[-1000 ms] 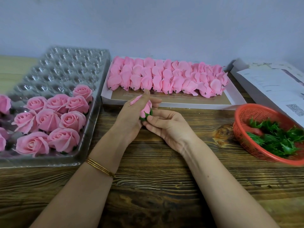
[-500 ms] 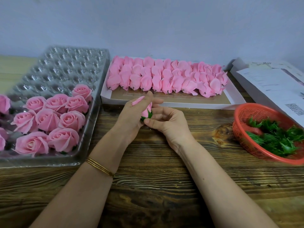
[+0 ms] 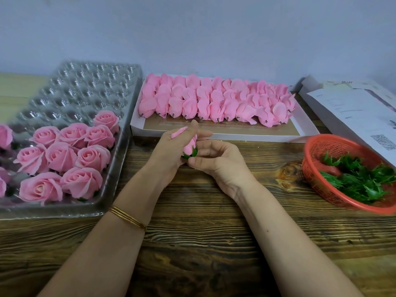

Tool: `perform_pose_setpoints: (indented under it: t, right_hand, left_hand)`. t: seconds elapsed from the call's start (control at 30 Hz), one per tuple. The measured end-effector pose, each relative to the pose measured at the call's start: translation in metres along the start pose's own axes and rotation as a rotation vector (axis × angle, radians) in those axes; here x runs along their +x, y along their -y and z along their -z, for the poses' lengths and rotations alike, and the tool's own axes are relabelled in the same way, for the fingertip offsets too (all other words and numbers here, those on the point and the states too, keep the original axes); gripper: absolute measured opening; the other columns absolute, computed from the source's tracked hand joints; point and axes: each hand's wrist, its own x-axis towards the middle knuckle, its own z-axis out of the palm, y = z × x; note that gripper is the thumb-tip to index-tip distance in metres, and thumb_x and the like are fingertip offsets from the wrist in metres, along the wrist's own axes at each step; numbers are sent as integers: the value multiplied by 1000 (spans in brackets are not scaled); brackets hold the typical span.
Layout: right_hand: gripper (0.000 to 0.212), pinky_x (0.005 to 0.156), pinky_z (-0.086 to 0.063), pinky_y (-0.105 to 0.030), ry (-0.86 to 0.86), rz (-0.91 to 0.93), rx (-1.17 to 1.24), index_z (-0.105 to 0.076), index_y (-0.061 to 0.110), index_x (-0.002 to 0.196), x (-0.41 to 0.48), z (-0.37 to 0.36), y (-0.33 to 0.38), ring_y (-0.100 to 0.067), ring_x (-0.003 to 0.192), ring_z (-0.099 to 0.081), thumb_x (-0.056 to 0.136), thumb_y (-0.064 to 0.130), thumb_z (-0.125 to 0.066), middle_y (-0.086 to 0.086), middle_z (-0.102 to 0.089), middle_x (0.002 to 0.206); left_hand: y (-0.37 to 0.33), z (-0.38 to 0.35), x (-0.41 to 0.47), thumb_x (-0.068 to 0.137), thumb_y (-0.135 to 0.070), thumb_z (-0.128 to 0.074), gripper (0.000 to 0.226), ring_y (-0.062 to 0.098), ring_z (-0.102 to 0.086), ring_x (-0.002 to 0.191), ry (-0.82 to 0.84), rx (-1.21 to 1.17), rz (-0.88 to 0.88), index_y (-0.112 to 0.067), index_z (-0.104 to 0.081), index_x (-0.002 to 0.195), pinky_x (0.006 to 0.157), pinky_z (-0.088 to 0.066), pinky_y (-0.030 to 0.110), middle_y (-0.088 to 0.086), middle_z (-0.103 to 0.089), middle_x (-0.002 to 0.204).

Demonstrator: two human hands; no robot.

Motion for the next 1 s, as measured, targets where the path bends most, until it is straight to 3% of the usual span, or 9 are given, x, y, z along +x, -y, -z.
perform_pose_setpoints:
  t: [0.07, 0.13, 0.27, 0.43, 0.63, 0.73, 0.87, 1.0]
  right_hand:
    - [36, 86, -59, -34, 39, -57, 98, -63, -12, 111, 0, 1, 2, -28, 86, -69, 77, -25, -60, -23, -67, 95]
    - [33, 85, -59, -31, 78, -100, 171, -64, -11, 110, 0, 3, 4, -23, 82, -70, 81, -25, -56, -21, -67, 93]
    - [26, 81, -60, -27, 160, -137, 194, -69, -3, 102, -1, 7, 7, -20, 82, -72, 85, -18, -56, -15, -73, 88]
    - [25, 74, -61, -26, 149, -129, 167, -70, -4, 102, -1, 8, 6, -20, 80, -73, 81, -14, -62, -13, -74, 86]
    - [34, 83, -60, -32, 47, -5, 79, -68, -9, 107, 1, 6, 0, -33, 91, -67, 74, -20, -67, -25, -70, 97]
    - [33, 89, -58, -38, 4, 104, -58, -72, -5, 103, 0, 4, -1, -31, 91, -70, 71, -16, -73, -23, -73, 97]
    - [32, 90, -58, -36, -11, 188, -202, -75, 3, 100, -1, 4, -1, -26, 90, -73, 71, -10, -78, -13, -76, 93]
    - [38, 91, -56, -38, 63, 83, -51, -70, -6, 105, 0, 6, 1, -31, 94, -70, 69, -17, -73, -21, -74, 98]
  left_hand:
    - [-1, 0, -1, 89, -47, -57, 37, 14, -73, 88, 6, 4, -18, -20, -81, 84, 73, -59, 29, 4, -77, 90]
    - [-2, 1, -2, 83, -51, -57, 38, 11, -72, 83, 7, 11, -21, -21, -81, 83, 68, -58, 24, 1, -76, 87]
    - [-1, 3, -1, 90, -50, -54, 39, 11, -70, 90, 27, 34, -11, -22, -82, 86, 76, -58, 25, 0, -76, 91]
    - [-1, 4, -1, 82, -55, -56, 42, 13, -71, 98, 65, 51, -9, -22, -82, 88, 87, -58, 30, 1, -76, 99]
    - [-1, 1, -3, 84, -50, -57, 38, 25, -70, 108, 77, 66, -30, -22, -81, 92, 101, -52, 47, 10, -76, 106]
    - [-1, 1, -3, 83, -51, -58, 41, 30, -67, 113, 61, 62, -31, -20, -80, 97, 104, -48, 54, 13, -74, 110]
    - [-1, -1, -4, 84, -50, -58, 37, 28, -70, 107, 66, 57, -35, -23, -81, 91, 104, -49, 52, 12, -76, 105]
    - [-2, -1, -3, 83, -50, -58, 36, 26, -70, 106, 65, 41, -38, -23, -82, 89, 102, -51, 47, 10, -76, 103]
